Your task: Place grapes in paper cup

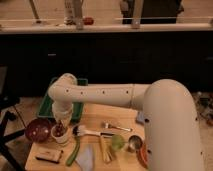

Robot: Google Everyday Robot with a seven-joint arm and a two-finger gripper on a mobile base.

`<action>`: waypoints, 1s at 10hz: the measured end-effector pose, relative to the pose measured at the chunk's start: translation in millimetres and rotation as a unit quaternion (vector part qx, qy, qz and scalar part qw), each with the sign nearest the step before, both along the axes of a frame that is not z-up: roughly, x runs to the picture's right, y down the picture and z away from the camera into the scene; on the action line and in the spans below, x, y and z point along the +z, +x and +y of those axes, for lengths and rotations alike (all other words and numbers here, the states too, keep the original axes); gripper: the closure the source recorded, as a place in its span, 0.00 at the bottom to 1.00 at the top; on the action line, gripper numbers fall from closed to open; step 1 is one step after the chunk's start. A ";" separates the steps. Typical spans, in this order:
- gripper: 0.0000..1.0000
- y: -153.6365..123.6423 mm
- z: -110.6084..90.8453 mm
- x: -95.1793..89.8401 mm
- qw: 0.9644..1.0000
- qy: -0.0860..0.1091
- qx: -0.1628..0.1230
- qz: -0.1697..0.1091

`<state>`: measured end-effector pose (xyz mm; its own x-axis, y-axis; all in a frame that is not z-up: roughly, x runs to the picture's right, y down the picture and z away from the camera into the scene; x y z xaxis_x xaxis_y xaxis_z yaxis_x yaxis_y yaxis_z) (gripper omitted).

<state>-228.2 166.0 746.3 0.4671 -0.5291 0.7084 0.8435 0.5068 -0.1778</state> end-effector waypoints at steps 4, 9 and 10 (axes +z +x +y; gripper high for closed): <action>0.96 -4.3 0.1 -0.4 1.000 -0.002 -0.007 -0.006; 0.96 -14.3 1.1 -0.8 1.000 -0.006 -0.022 -0.011; 0.96 -15.8 0.7 -1.0 1.000 -0.008 -0.025 -0.009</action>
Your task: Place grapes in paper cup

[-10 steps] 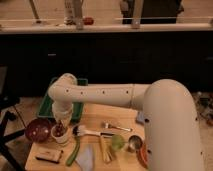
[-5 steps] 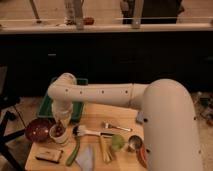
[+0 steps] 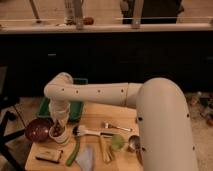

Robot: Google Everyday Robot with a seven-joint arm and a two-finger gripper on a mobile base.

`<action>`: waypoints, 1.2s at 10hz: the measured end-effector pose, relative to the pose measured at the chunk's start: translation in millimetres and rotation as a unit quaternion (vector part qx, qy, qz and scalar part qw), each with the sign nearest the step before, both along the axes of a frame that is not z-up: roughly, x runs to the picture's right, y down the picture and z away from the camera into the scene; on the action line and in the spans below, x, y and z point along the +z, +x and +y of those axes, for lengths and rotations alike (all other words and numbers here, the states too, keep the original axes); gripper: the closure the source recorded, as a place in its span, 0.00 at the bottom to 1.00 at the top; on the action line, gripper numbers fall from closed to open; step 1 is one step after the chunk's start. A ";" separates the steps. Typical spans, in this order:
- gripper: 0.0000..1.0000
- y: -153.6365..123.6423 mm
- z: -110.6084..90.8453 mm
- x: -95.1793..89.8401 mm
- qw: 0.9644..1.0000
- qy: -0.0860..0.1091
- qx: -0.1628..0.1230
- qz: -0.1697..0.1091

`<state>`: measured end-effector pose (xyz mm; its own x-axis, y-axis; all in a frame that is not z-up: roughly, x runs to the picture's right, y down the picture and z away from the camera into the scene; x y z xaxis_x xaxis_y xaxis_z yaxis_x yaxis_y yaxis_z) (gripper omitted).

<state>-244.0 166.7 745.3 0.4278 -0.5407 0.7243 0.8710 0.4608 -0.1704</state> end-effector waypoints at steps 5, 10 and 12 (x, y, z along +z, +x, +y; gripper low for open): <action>0.96 -11.9 2.9 -2.1 1.000 -0.008 -0.017 0.007; 0.96 -24.5 5.1 -8.6 0.999 -0.005 -0.033 0.015; 0.96 -27.7 4.1 -11.2 0.999 -0.001 -0.038 0.018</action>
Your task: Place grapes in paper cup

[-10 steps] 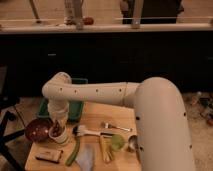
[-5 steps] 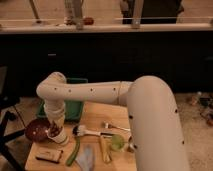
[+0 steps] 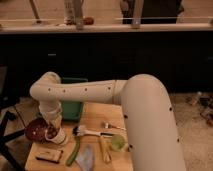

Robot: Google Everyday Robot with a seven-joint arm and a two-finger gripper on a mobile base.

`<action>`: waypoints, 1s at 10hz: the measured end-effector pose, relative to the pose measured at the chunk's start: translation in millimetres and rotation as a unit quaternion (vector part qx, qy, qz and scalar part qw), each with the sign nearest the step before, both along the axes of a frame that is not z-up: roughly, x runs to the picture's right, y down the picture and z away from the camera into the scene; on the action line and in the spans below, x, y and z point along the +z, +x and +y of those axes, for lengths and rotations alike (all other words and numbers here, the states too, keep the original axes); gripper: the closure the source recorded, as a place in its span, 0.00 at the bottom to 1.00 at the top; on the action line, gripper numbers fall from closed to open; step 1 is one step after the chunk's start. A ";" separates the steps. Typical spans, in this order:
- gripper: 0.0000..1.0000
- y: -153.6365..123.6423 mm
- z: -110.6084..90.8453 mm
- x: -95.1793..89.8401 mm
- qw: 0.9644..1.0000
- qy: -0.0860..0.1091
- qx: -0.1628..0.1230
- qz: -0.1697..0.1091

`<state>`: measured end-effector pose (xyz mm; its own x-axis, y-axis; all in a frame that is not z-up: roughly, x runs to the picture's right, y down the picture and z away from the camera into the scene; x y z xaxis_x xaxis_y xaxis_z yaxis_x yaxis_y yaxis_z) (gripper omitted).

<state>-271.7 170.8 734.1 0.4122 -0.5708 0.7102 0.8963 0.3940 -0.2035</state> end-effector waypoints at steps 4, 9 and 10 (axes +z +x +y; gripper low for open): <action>0.96 0.3 -5.3 -13.9 1.000 0.017 -0.004 0.012; 0.96 0.4 -9.5 -27.1 0.999 0.032 -0.006 0.018; 0.96 1.4 -8.9 -30.1 0.999 0.033 -0.004 0.019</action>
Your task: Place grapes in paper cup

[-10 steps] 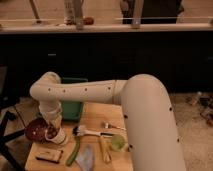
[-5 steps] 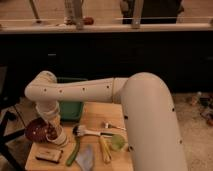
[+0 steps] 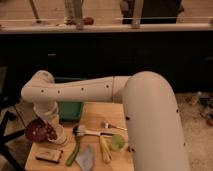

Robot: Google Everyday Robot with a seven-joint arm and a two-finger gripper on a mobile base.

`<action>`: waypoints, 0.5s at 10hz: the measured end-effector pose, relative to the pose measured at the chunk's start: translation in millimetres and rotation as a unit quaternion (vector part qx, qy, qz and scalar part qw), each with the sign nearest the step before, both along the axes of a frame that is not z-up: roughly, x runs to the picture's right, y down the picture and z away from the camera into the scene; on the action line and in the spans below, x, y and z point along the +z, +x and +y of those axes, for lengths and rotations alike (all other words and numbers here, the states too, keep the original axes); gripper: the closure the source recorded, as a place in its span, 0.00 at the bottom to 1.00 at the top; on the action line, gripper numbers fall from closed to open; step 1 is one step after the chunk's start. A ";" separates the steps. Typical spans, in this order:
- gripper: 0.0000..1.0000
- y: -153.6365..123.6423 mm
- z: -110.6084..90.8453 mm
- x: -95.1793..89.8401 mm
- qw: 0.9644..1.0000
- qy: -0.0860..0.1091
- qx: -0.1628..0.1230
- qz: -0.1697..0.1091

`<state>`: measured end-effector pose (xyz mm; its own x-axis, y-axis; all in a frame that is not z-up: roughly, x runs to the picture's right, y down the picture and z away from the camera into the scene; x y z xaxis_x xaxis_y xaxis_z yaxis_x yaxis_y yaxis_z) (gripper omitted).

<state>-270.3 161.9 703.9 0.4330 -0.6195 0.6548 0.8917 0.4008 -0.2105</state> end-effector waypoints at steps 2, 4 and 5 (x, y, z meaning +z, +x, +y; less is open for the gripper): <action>0.96 4.5 -2.1 -4.9 1.000 0.007 0.004 0.004; 0.96 4.6 -2.2 -8.5 1.000 0.011 0.005 0.004; 0.96 6.4 -3.2 -9.2 1.000 0.013 0.007 0.005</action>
<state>-263.9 158.8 694.8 0.4481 -0.6301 0.6342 0.8839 0.4185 -0.2087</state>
